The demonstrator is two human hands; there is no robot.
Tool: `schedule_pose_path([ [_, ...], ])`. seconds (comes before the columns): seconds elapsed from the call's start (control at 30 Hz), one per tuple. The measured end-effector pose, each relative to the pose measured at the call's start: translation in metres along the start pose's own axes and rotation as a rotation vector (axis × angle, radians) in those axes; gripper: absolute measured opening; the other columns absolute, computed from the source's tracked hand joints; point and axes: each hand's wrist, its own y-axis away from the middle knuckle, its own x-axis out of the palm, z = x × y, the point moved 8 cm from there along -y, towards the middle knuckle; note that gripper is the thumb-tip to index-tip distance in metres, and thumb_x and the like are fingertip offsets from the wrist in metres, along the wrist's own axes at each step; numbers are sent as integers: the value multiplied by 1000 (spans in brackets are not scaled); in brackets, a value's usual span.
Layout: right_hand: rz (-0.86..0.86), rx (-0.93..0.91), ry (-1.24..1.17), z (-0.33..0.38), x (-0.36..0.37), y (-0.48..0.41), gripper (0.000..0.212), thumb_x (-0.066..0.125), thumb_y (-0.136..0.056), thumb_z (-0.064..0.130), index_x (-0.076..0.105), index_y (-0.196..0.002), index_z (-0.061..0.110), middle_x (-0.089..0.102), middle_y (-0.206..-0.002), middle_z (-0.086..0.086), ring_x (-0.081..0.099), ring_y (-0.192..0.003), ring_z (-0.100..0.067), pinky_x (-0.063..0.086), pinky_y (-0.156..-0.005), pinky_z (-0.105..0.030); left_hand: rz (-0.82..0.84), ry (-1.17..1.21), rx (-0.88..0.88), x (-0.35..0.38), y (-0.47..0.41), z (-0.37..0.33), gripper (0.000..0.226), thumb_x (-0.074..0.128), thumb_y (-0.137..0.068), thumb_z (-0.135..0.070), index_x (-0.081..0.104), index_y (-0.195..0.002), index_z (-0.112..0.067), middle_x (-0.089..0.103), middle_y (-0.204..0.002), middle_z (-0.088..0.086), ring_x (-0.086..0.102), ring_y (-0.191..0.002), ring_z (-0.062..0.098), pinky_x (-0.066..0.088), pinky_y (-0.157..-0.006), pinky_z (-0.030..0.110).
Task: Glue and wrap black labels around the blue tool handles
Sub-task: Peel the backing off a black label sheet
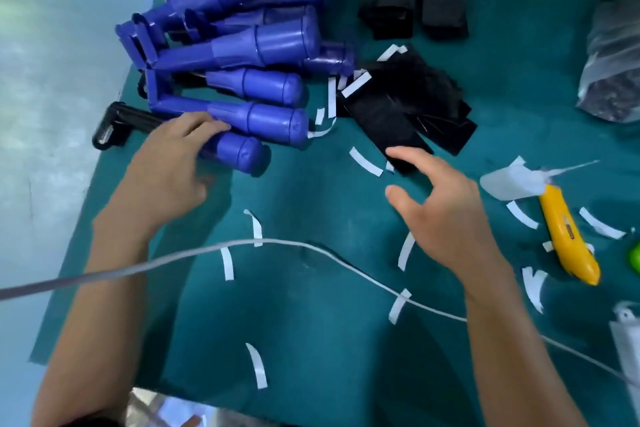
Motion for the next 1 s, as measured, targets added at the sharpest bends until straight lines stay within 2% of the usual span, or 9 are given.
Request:
schedule_pose_path([
  [0.1, -25, 60, -49, -21, 11, 23, 44, 71, -90, 14, 68, -127, 35, 65, -121, 28, 54, -118, 13, 38, -108, -15, -179, -81, -26, 9, 0, -11, 70, 89, -61, -6, 70, -127, -18, 61, -124, 10, 59, -110, 39, 44, -99, 50],
  [0.2, -50, 32, -81, -28, 26, 44, 39, 71, -91, 8, 71, -125, 26, 66, -119, 24, 58, -119, 7, 40, -104, -11, -236, -117, 34, 13, 2, -22, 56, 90, -62, -16, 75, -114, -27, 61, -110, 2, 56, -95, 35, 42, -86, 46],
  [0.33, -57, 9, -50, -33, 35, 63, 33, 70, -90, 11, 74, -119, 27, 70, -103, 20, 60, -105, 2, 43, -91, -10, -349, -69, 83, 15, 31, -41, 32, 71, -73, -19, 67, -105, -23, 67, -119, -1, 61, -104, 29, 41, -101, 44],
  [0.53, 247, -310, 363, 9, 90, 106, 12, 71, -90, 19, 75, -102, 18, 63, -86, 0, 60, -82, -27, 34, -81, -37, -333, -42, 162, 11, 31, -90, 39, 67, -70, -22, 70, -109, -25, 74, -105, -3, 64, -101, 27, 39, -95, 39],
  [0.67, 620, -248, 90, 12, 105, 132, 16, 68, -93, 27, 77, -107, 25, 70, -101, 9, 60, -92, -9, 42, -94, -26, -217, 79, 346, 23, 22, -151, 64, 72, -63, -28, 73, -126, -24, 75, -114, -3, 65, -101, 24, 42, -92, 41],
  [0.7, 589, -150, -59, 5, 92, 125, 19, 72, -89, 31, 78, -107, 29, 73, -103, 13, 62, -91, -6, 45, -91, -22, -202, 104, 389, 27, 21, -166, 70, 73, -61, -28, 71, -131, -22, 75, -110, -1, 63, -98, 24, 43, -90, 40],
  [0.77, 227, -11, -227, -17, 41, 98, 10, 71, -83, 32, 76, -90, 27, 72, -86, 16, 64, -77, -2, 48, -75, -20, -180, 139, 449, 38, 20, -195, 78, 75, -60, -27, 67, -137, -20, 74, -104, 1, 59, -92, 25, 41, -86, 39],
  [0.87, -285, 115, -216, -57, -22, 76, 3, 72, -81, 24, 69, -81, 23, 61, -71, 9, 53, -65, -9, 45, -64, -32, -191, 194, 467, 55, 16, -223, 62, 82, -60, -22, 63, -119, -17, 70, -91, 3, 51, -82, 20, 40, -83, 36],
  [1.0, -133, 51, -202, -68, -6, 64, 57, 80, -79, 12, 64, -131, 29, 65, -121, 12, 60, -103, -13, 50, -87, -25, -298, 166, 558, 72, 20, -241, 45, 88, -75, -24, 68, -112, -9, 73, -99, 4, 64, -89, 26, 46, -86, 39],
])
